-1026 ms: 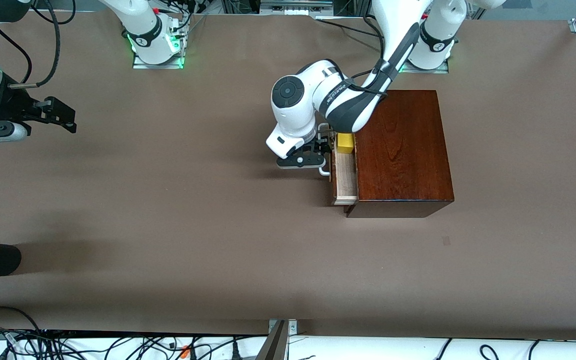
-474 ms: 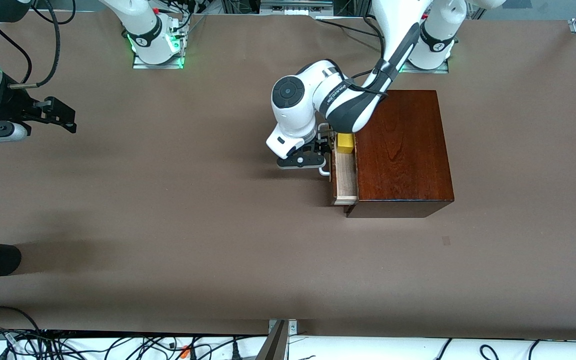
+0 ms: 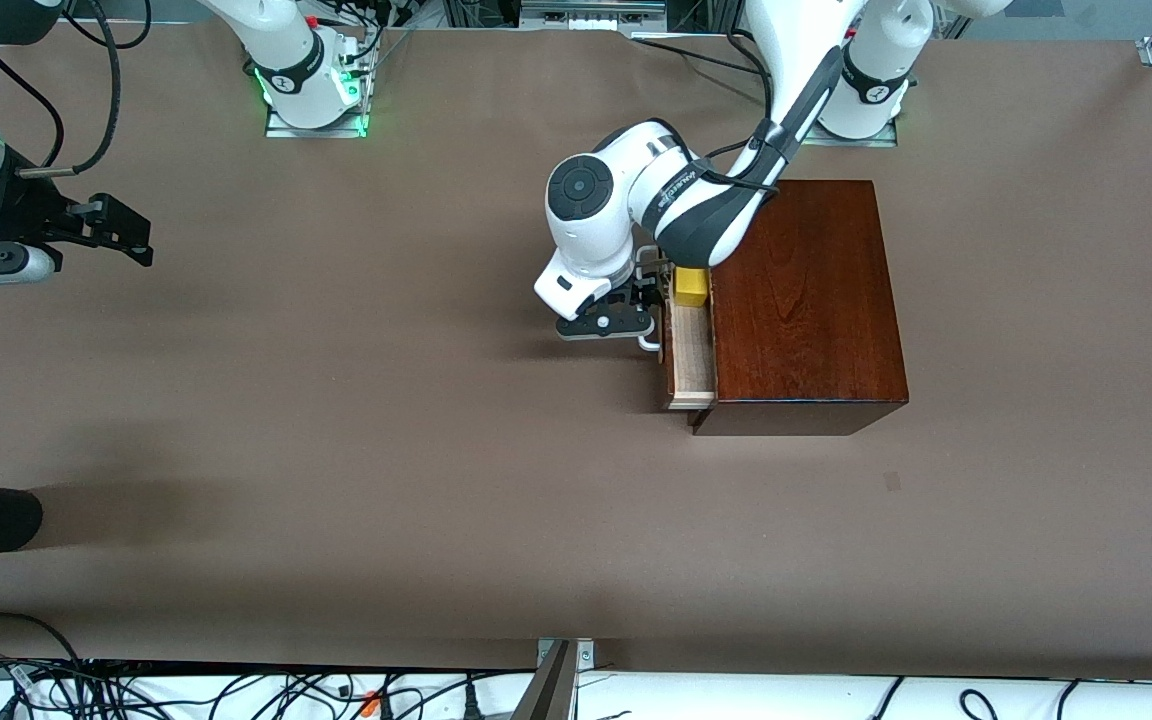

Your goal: Open drawer, take yellow block, close drawer

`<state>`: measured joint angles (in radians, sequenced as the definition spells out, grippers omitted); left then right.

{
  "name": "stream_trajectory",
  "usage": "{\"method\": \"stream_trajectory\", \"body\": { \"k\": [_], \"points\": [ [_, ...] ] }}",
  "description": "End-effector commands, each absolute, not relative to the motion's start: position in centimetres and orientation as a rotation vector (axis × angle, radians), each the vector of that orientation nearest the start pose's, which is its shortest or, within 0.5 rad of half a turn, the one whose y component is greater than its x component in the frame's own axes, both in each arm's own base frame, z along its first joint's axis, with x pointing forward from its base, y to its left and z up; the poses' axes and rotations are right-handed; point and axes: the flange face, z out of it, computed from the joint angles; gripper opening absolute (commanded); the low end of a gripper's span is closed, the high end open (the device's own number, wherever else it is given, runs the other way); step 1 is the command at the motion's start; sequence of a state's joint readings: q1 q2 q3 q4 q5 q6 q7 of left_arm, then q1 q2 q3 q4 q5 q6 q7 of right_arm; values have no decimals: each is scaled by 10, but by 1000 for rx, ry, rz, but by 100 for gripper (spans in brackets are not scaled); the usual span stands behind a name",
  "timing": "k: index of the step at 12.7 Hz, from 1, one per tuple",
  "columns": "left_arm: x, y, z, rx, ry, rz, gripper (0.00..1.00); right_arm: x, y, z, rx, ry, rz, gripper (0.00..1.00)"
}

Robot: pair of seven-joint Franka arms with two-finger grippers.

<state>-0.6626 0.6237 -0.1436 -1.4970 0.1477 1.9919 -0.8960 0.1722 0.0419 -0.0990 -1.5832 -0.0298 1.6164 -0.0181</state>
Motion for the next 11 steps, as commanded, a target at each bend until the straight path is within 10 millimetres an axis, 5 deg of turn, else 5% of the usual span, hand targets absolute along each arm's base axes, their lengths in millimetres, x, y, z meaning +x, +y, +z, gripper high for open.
{"method": "stream_trajectory", "body": {
  "k": [1, 11],
  "points": [
    [493, -522, 314, -3150, -175, 93, 100, 570, 40, 602, -3158, -134, 11, 100],
    [489, -525, 294, -3133, -170, 118, 100, 570, 39, 602, -3158, -132, 11, 100]
  ]
}}
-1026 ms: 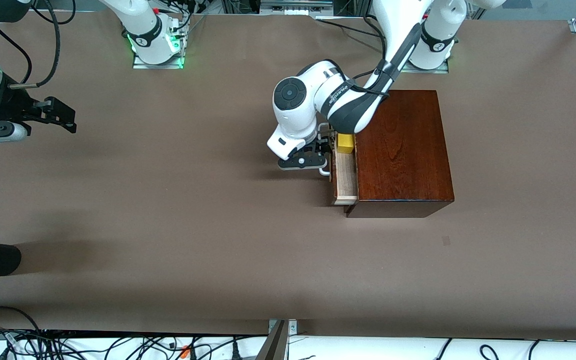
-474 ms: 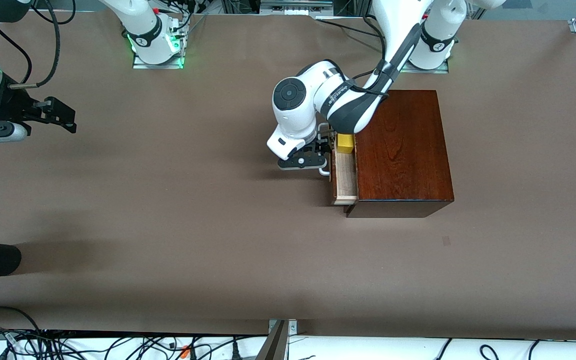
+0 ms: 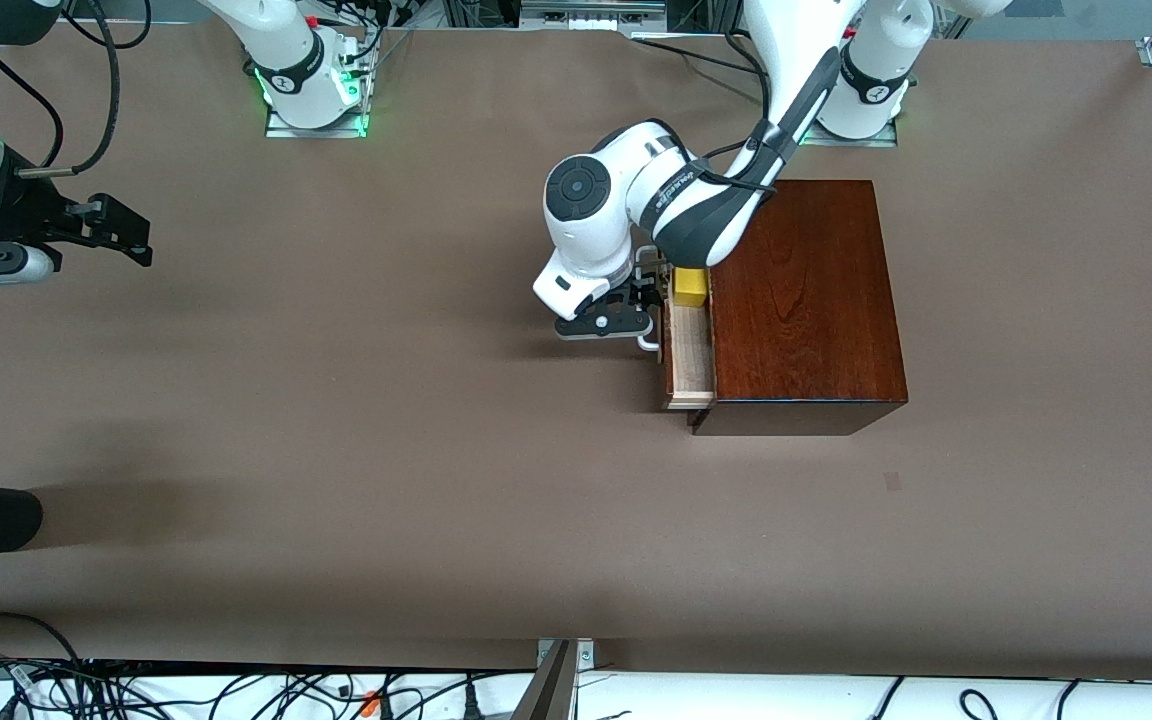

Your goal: Open drawer, take yellow block, close drawer

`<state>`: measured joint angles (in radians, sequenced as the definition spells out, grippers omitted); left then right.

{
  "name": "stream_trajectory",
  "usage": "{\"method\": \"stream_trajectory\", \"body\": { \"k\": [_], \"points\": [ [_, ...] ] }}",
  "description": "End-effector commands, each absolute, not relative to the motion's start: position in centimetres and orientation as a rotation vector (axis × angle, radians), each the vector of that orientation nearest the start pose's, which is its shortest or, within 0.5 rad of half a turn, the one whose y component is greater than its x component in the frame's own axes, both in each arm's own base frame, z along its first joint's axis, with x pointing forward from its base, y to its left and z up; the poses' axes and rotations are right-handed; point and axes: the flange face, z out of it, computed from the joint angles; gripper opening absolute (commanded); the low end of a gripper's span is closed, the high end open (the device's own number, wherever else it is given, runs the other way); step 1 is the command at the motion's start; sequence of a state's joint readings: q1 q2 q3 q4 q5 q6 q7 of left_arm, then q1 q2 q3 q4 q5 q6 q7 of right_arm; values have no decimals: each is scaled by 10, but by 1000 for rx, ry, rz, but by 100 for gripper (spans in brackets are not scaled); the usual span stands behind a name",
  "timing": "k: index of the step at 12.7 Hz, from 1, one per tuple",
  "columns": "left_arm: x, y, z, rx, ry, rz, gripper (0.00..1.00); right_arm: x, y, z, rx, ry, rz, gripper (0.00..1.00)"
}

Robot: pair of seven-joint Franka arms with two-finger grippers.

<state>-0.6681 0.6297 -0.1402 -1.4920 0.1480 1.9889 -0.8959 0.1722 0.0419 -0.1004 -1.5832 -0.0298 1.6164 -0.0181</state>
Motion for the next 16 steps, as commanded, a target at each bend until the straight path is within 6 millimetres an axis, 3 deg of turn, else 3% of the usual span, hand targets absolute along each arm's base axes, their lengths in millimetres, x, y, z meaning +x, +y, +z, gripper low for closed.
{"method": "stream_trajectory", "body": {
  "k": [1, 9, 16],
  "points": [
    [489, -525, 291, -3128, -169, 119, 100, 570, 38, 602, -3158, -130, 11, 100],
    [481, -531, 285, -3119, -140, 120, 100, 570, 39, 602, -3157, -134, 11, 100],
    [487, -534, 296, -3141, -162, 104, 100, 570, 38, 602, -3158, -132, 11, 100]
  ]
}}
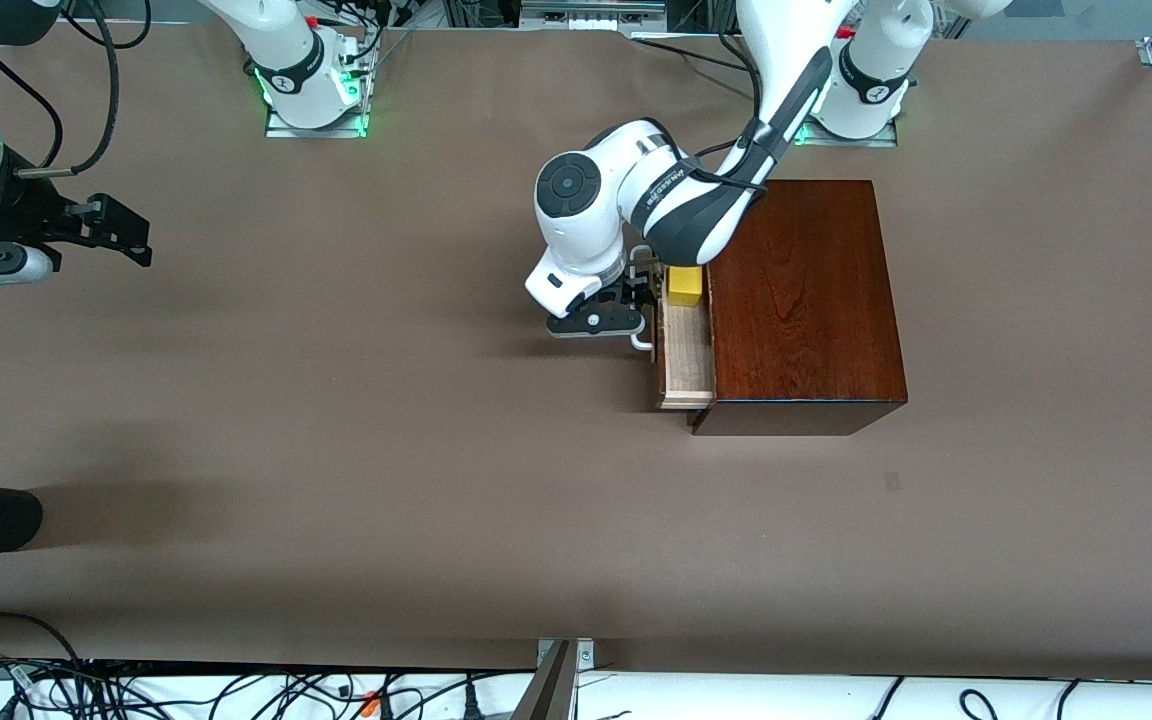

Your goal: Open drawer, take yellow block, close drawer

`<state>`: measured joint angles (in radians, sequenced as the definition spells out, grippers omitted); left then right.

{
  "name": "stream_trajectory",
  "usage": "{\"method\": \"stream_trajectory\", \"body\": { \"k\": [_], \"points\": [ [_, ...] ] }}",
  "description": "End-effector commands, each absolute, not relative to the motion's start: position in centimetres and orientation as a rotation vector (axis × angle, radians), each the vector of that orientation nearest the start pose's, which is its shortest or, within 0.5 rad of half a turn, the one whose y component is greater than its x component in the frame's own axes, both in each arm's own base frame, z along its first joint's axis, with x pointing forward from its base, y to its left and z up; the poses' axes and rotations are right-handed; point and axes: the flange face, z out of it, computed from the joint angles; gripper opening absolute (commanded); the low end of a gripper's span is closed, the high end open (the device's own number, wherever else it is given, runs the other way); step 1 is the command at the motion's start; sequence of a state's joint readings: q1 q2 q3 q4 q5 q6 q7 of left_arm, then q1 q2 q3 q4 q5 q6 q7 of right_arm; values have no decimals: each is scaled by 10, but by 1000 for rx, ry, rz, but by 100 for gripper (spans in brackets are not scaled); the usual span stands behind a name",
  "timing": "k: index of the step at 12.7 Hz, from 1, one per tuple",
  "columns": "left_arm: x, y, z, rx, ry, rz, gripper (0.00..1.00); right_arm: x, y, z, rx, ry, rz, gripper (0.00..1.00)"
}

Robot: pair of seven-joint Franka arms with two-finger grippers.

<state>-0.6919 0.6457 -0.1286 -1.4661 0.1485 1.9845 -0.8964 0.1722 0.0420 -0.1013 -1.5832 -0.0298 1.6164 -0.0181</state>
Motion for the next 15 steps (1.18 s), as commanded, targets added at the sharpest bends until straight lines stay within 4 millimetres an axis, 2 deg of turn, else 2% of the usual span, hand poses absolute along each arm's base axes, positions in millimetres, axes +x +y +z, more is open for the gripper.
{"method": "stream_trajectory", "body": {
  "k": [1, 11, 15],
  "points": [
    [486, -535, 296, -3141, -160, 104, 100, 570, 38, 602, -3158, -132, 11, 100],
    [479, -540, 284, -3127, -147, 119, 100, 570, 40, 602, -3157, -137, 11, 100],
    [481, -542, 289, -3138, -154, 110, 100, 570, 39, 602, -3158, -134, 11, 100]
  ]
}}
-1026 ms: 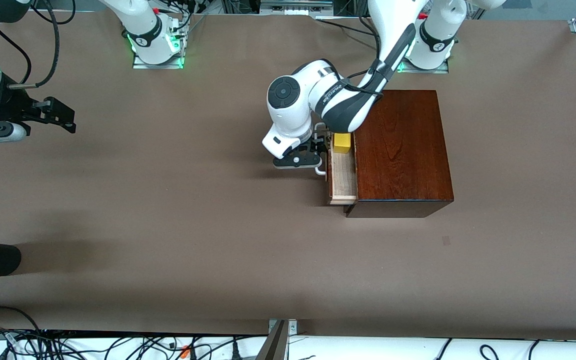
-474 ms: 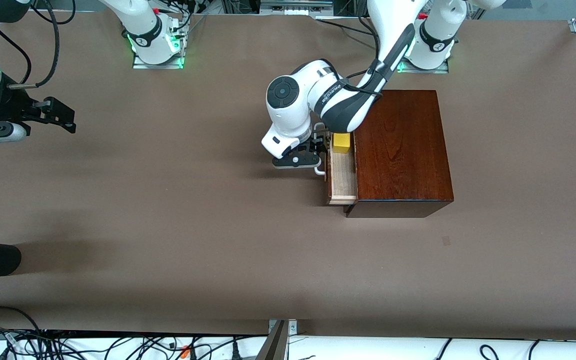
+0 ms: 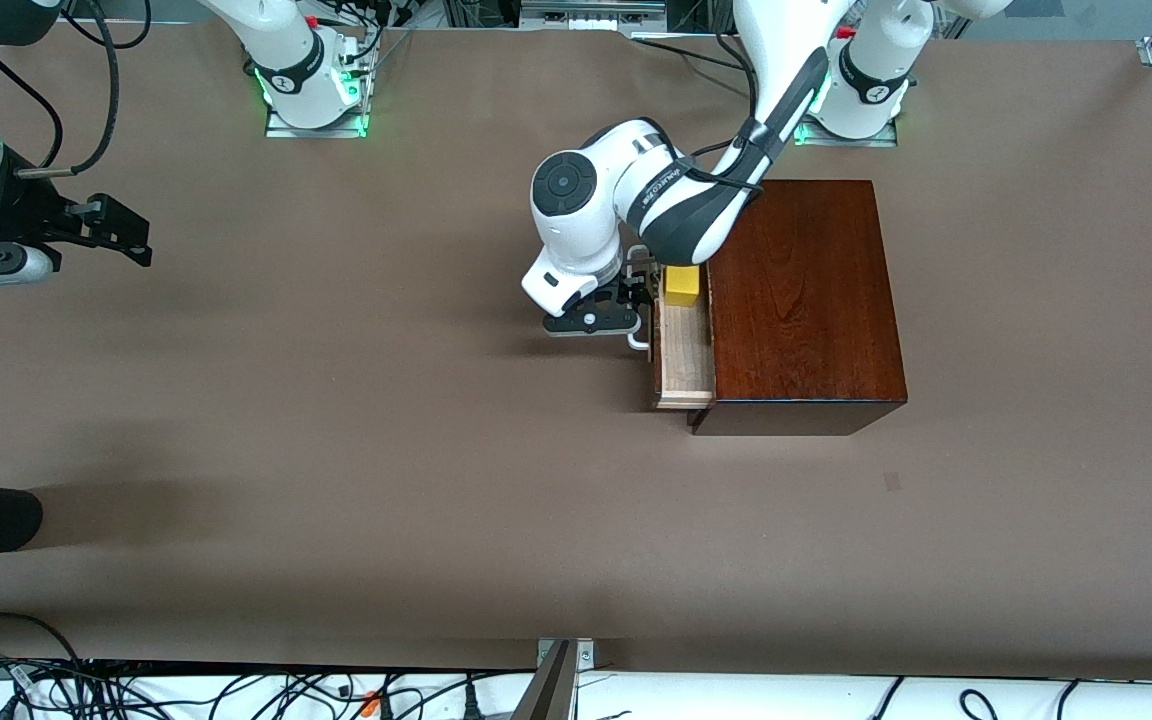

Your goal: Open drawer, take yellow block, close drawer

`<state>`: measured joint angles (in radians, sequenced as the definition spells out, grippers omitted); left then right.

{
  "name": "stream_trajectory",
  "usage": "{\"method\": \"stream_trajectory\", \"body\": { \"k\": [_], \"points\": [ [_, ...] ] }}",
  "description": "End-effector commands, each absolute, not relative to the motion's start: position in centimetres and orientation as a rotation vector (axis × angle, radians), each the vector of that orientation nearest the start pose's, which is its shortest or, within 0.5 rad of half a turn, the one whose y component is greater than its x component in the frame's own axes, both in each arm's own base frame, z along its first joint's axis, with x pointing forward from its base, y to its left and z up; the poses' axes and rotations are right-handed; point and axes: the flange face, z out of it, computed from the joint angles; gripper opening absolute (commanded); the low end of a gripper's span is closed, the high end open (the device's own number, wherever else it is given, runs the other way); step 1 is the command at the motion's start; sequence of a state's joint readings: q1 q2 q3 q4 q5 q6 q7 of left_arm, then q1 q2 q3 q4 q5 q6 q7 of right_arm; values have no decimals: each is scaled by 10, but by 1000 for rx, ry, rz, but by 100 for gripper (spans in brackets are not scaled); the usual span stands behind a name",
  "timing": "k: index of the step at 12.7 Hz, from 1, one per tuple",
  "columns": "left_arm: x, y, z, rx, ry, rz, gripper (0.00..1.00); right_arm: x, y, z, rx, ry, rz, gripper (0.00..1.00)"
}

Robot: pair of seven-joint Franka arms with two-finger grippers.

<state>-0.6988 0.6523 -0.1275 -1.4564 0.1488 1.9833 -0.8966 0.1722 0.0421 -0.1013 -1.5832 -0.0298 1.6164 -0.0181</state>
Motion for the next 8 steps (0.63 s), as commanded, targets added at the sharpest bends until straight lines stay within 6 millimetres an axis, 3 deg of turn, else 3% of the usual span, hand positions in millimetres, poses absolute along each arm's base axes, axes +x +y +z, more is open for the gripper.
{"method": "stream_trajectory", "body": {
  "k": [1, 8],
  "points": [
    [483, -543, 289, -3141, -159, 110, 100, 570, 38, 602, -3158, -132, 11, 100],
    [486, -536, 314, -3126, -150, 104, 100, 570, 38, 602, -3157, -132, 9, 100]
  ]
}}
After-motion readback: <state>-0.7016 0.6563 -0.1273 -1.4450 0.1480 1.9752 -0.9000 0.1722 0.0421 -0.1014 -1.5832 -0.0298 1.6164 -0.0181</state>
